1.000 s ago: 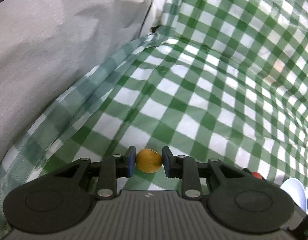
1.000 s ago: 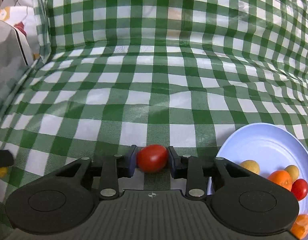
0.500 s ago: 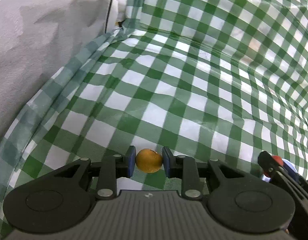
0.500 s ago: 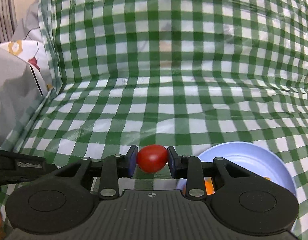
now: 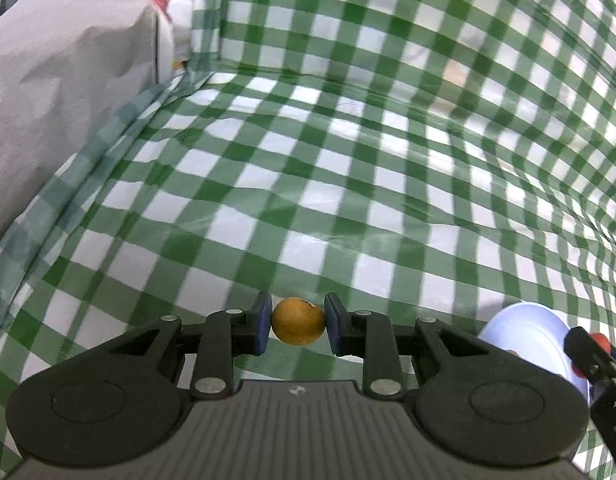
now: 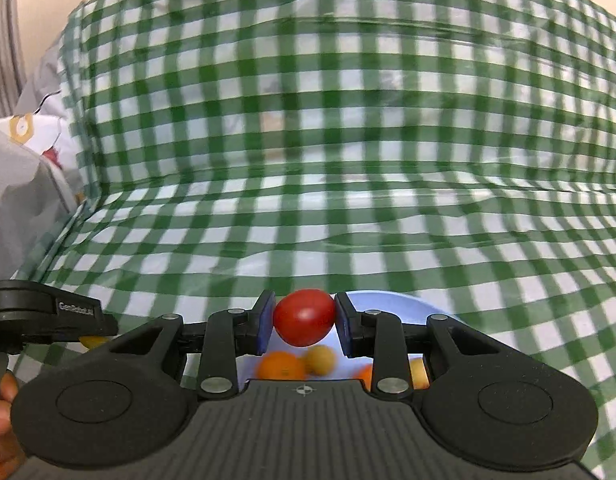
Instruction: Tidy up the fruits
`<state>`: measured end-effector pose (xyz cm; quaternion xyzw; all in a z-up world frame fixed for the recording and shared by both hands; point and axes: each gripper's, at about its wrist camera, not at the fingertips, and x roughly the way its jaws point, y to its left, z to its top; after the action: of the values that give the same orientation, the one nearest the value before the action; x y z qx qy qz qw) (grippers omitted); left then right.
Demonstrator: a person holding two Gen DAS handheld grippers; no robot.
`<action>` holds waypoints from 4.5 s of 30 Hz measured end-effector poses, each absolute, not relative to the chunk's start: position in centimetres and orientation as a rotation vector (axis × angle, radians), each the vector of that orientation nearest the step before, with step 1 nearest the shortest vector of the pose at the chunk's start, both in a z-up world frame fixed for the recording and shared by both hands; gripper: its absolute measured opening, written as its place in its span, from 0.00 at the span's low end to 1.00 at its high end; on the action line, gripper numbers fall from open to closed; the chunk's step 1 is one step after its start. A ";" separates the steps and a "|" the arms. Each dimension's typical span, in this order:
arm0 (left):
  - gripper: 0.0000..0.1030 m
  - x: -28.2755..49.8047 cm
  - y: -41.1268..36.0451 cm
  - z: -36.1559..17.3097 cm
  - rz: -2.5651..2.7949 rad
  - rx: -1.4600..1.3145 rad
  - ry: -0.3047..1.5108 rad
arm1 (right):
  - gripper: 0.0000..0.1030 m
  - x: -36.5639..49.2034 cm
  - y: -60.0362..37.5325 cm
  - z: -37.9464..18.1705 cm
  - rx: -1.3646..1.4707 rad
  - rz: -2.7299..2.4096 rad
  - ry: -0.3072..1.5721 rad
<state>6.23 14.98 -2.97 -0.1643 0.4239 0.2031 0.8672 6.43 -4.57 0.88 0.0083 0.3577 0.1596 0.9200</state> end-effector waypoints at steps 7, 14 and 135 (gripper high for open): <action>0.30 6.7 12.0 -3.0 0.400 -0.325 0.877 | 0.32 6.7 -8.4 1.0 0.034 0.267 0.724; 0.30 7.3 9.6 -2.0 0.270 -0.328 0.810 | 0.32 7.2 -12.0 1.0 0.055 0.162 0.723; 1.00 5.1 4.4 -4.5 0.031 -0.074 0.971 | 0.99 6.4 -13.4 -0.3 -0.117 0.138 0.994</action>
<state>5.09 4.40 -4.46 -0.0358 0.4665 0.0148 0.8837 6.42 -13.43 -0.26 -0.0562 0.4761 0.0663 0.8751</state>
